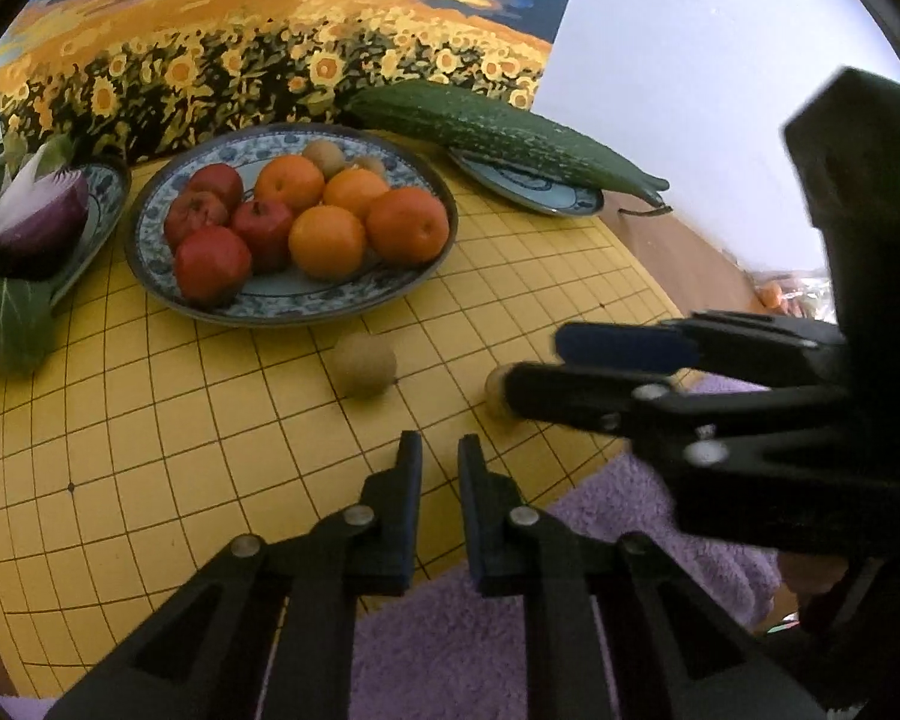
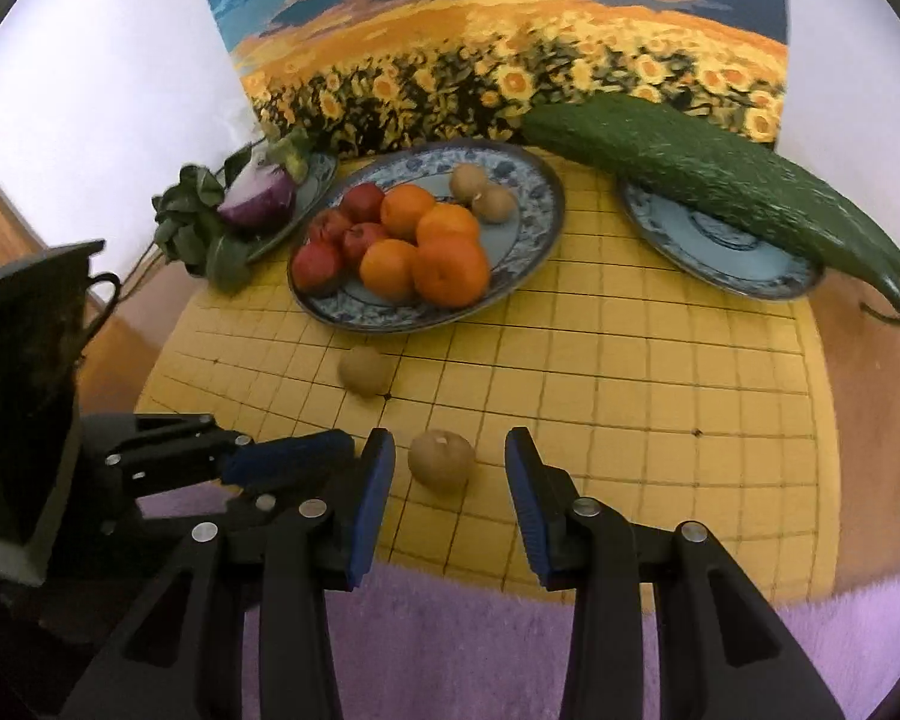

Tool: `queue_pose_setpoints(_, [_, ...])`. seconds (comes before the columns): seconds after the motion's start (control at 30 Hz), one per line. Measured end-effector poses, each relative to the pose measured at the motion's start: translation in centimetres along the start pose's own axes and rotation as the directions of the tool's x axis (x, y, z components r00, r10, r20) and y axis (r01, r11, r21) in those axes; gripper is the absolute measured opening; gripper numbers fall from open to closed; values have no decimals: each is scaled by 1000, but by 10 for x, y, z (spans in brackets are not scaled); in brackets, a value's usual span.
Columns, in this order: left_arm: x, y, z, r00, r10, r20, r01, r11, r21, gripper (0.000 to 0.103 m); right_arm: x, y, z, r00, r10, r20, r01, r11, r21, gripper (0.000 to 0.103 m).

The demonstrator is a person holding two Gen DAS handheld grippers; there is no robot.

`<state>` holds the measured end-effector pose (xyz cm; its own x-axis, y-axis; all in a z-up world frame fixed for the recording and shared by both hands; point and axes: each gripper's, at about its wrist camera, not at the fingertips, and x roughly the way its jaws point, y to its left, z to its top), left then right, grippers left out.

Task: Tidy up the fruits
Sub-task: 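Grasp a brown kiwi with the right tool while the left tool grasps another kiwi, then carry both kiwis over the plate and lower them among the fruit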

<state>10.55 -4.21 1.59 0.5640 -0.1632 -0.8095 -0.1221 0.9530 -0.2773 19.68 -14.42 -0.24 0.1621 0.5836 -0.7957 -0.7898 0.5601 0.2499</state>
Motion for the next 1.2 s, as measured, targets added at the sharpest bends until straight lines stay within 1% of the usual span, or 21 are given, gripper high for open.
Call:
queue_pose_setpoints(0.07, [0,0,0,1000,4,-4,-4,1000,18,12,7,2,-1,1000,-10,-17,10,1000,-4,37])
queue_pose_setpoints(0.13, [-1,-1,0,1000,5,-11,-4,999,33,12,10,0,-3,1000,-4,-17,4,1000,10,27])
queue_pose_setpoints(0.17, [-1,0,0,1000,4,-12,-4,999,32,13,11,0,-4,1000,-10,-18,11,1000,5,27])
queue_pose_setpoints(0.2, [-2,2,1,1000,12,-11,-11,1000,29,16,10,2,-5,1000,-14,-8,14,1000,-6,27])
queue_pose_setpoints(0.23, [-4,4,1,1000,25,-10,-24,999,24,23,10,3,-7,1000,-21,-3,21,1000,-21,27])
queue_pose_setpoints(0.3, [-9,10,1,1000,20,11,-20,1000,11,30,8,4,-9,999,-36,3,36,999,-37,27])
queue_pose_setpoints(0.37, [-10,19,2,999,14,30,-13,1000,-20,31,6,-1,-11,999,-40,11,40,999,-22,27])
queue_pose_setpoints(0.4, [-8,22,2,999,16,27,-16,999,-32,31,5,-5,-13,999,-36,17,36,999,-9,27])
queue_pose_setpoints(0.5, [-7,27,4,998,25,52,-23,998,-54,32,1,-13,-17,1000,-16,27,15,999,29,27])
queue_pose_setpoints(0.57, [-4,29,7,999,14,50,-11,998,-68,32,-1,-17,-20,1000,-4,28,3,999,41,27])
queue_pose_setpoints(0.6, [-3,30,8,999,3,49,0,997,-78,32,0,-19,-21,1000,-23,17,22,999,45,27])
queue_pose_setpoints(0.63, [-2,31,10,999,-2,52,7,996,-87,32,0,-19,-22,999,-34,25,33,998,44,27])
queue_pose_setpoints(0.7, [2,30,13,998,7,55,-2,996,-86,32,0,-20,-23,999,-42,22,41,998,43,27])
queue_pose_setpoints(0.77, [6,26,15,998,27,56,-23,997,-67,32,0,-20,-24,999,-45,19,44,998,34,27])
queue_pose_setpoints(0.8, [8,23,16,998,42,53,-39,998,-56,25,0,-19,-25,999,-47,19,46,999,28,27])
queue_pose_setpoints(0.93, [12,8,14,996,80,38,-81,996,24,24,-1,-20,-27,999,-41,25,40,999,35,27])
queue_pose_setpoints(1.03, [12,-5,11,991,134,26,-136,988,78,24,-4,-31,-26,1000,-18,20,16,996,93,27])
queue_pose_setpoints(1.13, [3,-12,5,985,168,25,-170,982,84,24,-18,-40,-23,999,13,50,-20,990,138,27])
queue_pose_setpoints(1.2, [-8,-18,3,979,201,34,-203,977,70,24,-32,-42,-20,997,15,77,-24,991,129,27])
